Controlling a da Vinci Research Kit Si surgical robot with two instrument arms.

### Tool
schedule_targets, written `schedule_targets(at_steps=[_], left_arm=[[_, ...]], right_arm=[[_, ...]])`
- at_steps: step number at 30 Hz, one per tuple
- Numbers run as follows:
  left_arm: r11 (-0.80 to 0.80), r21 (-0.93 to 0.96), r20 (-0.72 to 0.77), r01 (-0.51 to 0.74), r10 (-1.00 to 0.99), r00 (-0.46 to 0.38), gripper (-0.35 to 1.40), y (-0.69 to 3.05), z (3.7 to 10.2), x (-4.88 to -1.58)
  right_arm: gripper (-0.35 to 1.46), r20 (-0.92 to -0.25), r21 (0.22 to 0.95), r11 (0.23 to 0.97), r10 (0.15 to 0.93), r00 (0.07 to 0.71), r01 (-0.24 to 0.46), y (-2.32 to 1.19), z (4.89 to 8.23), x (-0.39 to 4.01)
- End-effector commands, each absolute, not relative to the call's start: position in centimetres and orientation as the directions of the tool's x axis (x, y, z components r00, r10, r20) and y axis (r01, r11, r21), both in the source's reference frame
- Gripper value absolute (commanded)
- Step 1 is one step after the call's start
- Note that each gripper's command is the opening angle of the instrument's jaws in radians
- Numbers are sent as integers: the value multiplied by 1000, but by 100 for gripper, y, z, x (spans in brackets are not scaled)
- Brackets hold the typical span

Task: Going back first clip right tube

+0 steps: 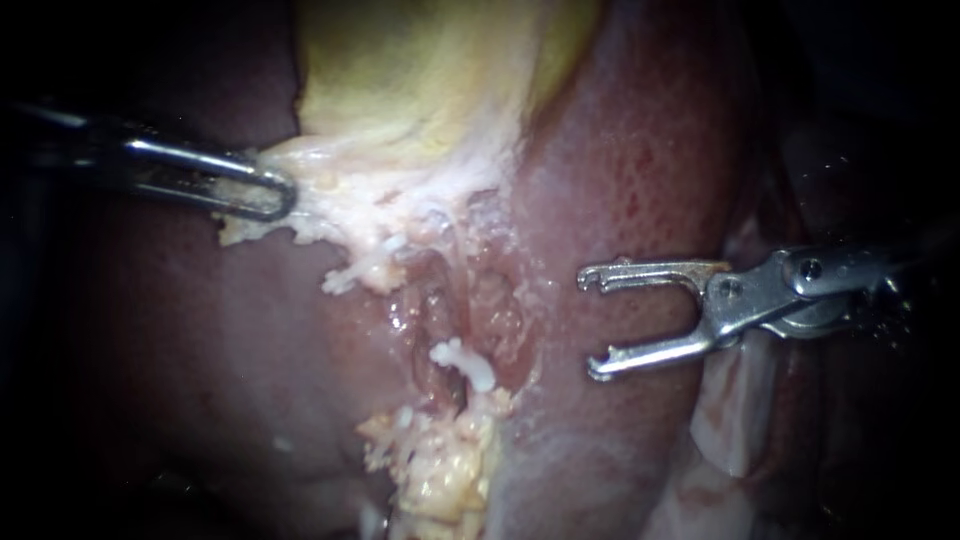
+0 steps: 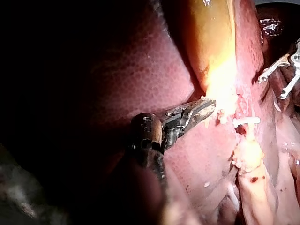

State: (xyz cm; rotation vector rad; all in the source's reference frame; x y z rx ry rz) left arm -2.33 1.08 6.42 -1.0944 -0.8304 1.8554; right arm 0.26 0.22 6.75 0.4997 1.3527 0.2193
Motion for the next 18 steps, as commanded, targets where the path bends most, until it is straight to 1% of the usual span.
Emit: schedule_targets(at_steps=[1, 7, 18], left_arm=[[-458, -834, -372, -308, 879, -300, -35, 107, 645, -236], [-461, -835, -375, -299, 876, -303, -35, 108, 663, -250], [-462, -836, -376, -297, 875, -305, -35, 107, 666, -250]], right_arm=[[50, -876, 464, 876, 432, 216, 133, 22, 674, 26], [50, -876, 464, 876, 432, 216, 133, 22, 674, 26], [50, -876, 464, 876, 431, 216, 132, 20, 673, 29]])
